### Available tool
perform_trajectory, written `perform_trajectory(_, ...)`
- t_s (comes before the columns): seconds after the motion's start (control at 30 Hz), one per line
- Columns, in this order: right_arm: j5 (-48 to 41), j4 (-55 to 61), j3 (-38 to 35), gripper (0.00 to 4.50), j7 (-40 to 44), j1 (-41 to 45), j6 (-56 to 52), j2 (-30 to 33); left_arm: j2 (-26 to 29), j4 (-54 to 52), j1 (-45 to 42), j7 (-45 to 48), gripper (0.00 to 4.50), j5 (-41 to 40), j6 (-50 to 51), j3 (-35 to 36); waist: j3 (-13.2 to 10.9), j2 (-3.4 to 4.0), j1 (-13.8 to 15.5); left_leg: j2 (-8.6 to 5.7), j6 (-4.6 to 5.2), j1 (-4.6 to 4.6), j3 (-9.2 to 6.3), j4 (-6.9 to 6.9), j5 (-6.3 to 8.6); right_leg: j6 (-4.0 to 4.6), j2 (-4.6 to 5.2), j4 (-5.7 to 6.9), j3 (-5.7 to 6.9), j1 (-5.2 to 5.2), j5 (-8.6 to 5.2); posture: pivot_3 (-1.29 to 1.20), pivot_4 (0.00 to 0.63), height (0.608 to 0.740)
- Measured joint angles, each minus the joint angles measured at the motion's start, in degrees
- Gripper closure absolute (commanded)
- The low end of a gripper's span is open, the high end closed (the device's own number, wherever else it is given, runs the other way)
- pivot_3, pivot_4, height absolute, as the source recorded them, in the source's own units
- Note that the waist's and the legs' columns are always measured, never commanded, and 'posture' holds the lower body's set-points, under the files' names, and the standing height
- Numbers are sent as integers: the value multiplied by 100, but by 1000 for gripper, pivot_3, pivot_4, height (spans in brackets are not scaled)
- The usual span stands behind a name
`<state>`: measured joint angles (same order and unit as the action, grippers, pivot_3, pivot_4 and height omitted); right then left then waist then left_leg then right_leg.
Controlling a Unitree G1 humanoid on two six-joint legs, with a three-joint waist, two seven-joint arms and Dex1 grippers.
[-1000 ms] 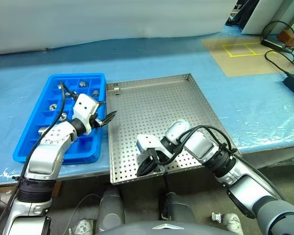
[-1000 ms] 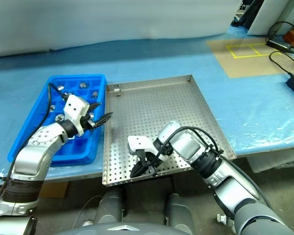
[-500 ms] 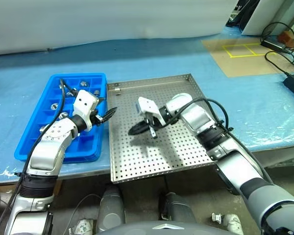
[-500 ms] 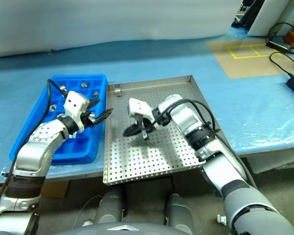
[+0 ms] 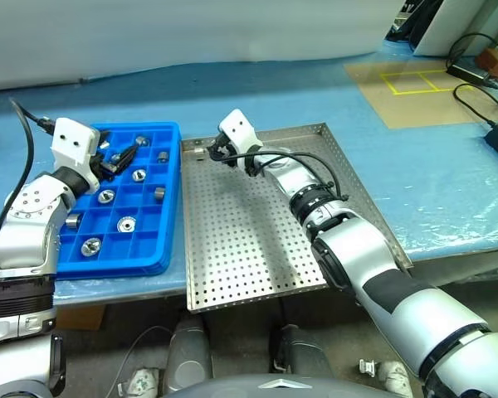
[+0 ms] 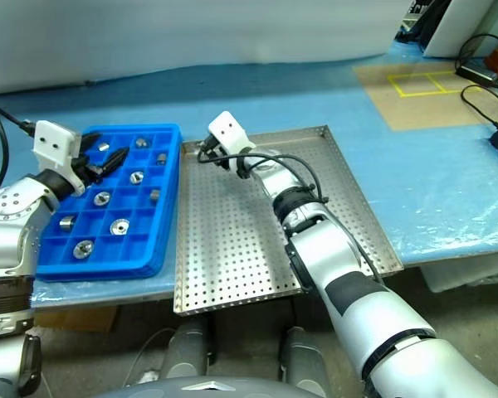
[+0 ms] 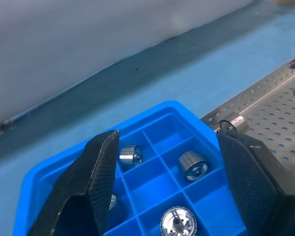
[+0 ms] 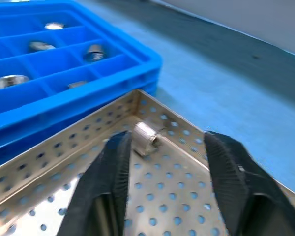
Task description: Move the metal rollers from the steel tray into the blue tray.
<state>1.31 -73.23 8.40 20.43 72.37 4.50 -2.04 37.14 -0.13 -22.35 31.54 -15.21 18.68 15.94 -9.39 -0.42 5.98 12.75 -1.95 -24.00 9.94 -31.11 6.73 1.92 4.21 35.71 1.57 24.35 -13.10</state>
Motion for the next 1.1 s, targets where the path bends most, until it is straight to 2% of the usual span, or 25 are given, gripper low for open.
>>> perform_trajectory(0.1,3,-219,-219,108,-343,96,23,-128,-110,-89,-6,-105,1144,-10,5,-3,-1,1,-3,1,-2,0,-1,0,-1,0,0,2,0,2,0,204,150,740)
perform_trajectory(0.13,19,-277,-272,46,-431,121,25,-189,-170,-139,-5,-158,1144,-11,11,-14,-1,2,-3,2,-2,0,-1,0,-1,-1,0,4,0,4,0,214,150,740)
perform_trajectory(0.37,55,-460,-597,46,-651,249,-49,-516,-374,-622,106,-360,1144,-45,248,-75,-2,2,4,2,-5,-9,-3,1,-3,-1,-1,4,0,12,0,255,150,740)
perform_trajectory(0.5,104,-466,-708,46,-579,338,-112,-637,-377,-1003,460,-360,1144,-155,455,-77,-2,3,10,3,-3,-11,-4,5,-2,-1,-2,4,2,17,0,268,150,740)
perform_trajectory(0.7,291,-471,-714,46,-448,343,-136,-644,-382,-1146,519,-436,1144,-172,615,-70,-4,6,113,2,1,-16,-6,5,1,-2,-1,6,1,22,1,265,150,740)
perform_trajectory(0.77,400,-456,-584,46,119,356,-115,-589,-382,-1244,519,-437,1144,-228,654,-71,-5,7,127,2,2,-16,-5,6,1,-2,-2,6,1,22,0,249,150,740)
perform_trajectory(0.83,500,-364,-363,46,1155,347,-9,-424,-383,-1301,527,-434,1144,-259,688,-72,-6,8,133,2,3,-25,-7,5,2,-3,-1,5,2,25,1,224,150,740)
perform_trajectory(0.9,510,224,-52,46,2875,82,279,-22,-385,-1378,625,-405,1144,-291,723,-81,-5,6,153,1,10,-33,-10,1,6,-5,0,0,7,23,2,211,150,740)
perform_trajectory(0.93,491,727,158,46,3884,-220,416,328,-387,-1423,728,-358,1144,-322,739,-105,-4,6,192,0,24,-32,-12,-7,14,-17,2,-2,10,12,9,199,150,740)
perform_trajectory(1.0,457,1587,486,46,5298,-901,350,1066,-387,-1459,987,-194,1144,-366,742,-228,-4,5,268,-2,40,-32,-13,-20,24,-32,4,-8,12,-2,16,181,150,740)
perform_trajectory(1.1,477,2586,884,46,6235,-1853,187,1797,-380,-1502,1233,109,1144,-373,737,-547,-6,4,273,0,43,-35,-12,-30,25,-27,3,-7,12,0,13,154,150,740)
